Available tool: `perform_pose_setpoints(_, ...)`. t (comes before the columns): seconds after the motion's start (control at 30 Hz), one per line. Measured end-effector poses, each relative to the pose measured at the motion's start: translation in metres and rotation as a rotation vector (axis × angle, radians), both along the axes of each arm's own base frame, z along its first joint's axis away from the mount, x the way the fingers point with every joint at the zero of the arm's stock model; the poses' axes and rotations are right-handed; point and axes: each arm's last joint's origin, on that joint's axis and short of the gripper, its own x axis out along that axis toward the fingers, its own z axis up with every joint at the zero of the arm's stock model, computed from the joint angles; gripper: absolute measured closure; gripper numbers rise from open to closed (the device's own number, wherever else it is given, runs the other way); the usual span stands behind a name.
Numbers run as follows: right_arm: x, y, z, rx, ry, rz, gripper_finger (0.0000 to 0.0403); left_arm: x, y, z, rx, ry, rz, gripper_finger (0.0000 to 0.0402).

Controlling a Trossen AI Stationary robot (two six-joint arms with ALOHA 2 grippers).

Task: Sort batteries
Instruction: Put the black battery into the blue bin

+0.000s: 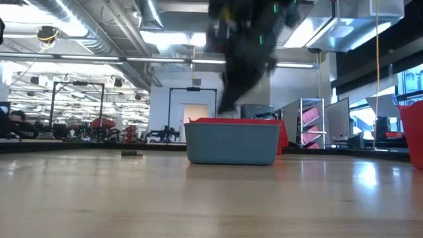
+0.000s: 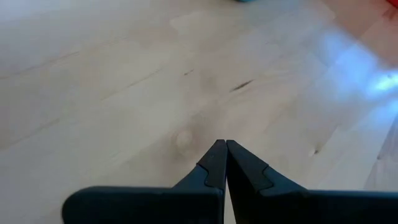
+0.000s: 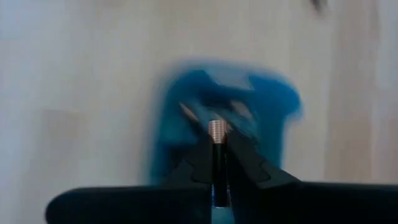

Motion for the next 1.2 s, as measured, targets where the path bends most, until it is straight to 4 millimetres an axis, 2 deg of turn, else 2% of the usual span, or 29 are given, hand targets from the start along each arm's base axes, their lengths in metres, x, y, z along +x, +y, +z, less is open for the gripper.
perform_pose_setpoints(0.07, -0.003, -0.003, -0.017, -0.015, 0.025, -0.086, 0.0375, 0.001, 0.0, 0.0, 0.006, 0.001, -0.003, 0.0401)
perform_pose_setpoints(0.2, -0.003, -0.011, -0.031, 0.004, 0.031, -0.179, 0.0375, 0.001, 0.0, 0.0, 0.009, 0.002, -0.013, 0.0401)
perform_pose_setpoints(0.33, -0.003, -0.013, -0.035, 0.037, 0.025, -0.173, 0.0374, 0.001, -0.001, 0.0, 0.012, 0.003, -0.021, 0.0401)
perform_pose_setpoints(0.67, -0.011, -0.012, -0.061, 0.068, 0.101, -0.163, 0.033, 0.002, -0.001, 0.0, 0.017, -0.002, -0.019, 0.0401)
perform_pose_setpoints(0.8, -0.011, -0.011, -0.065, 0.102, 0.12, -0.176, 0.0298, 0.002, 0.0, 0.0, 0.021, 0.001, -0.021, 0.0401)
perform_pose_setpoints(0.87, -0.009, -0.01, -0.06, 0.115, 0.126, -0.169, 0.0275, 0.002, -0.001, 0.0, 0.034, 0.002, -0.032, 0.0401)
perform_pose_setpoints(0.93, -0.007, -0.01, -0.045, 0.124, 0.112, -0.164, 0.0255, 0.002, 0.0, 0.001, 0.054, -0.012, -0.035, 0.04)
perform_pose_setpoints(1.07, -0.004, -0.012, 0.003, 0.076, 0.035, -0.218, 0.0236, 0.008, 0.004, 0.003, 0.127, -0.083, -0.026, 0.0393)
perform_pose_setpoints(1.2, -0.015, -0.003, 0.044, -0.035, -0.038, -0.221, 0.0234, 0.021, 0.014, 0.006, 0.244, -0.143, 0.004, 0.0369)
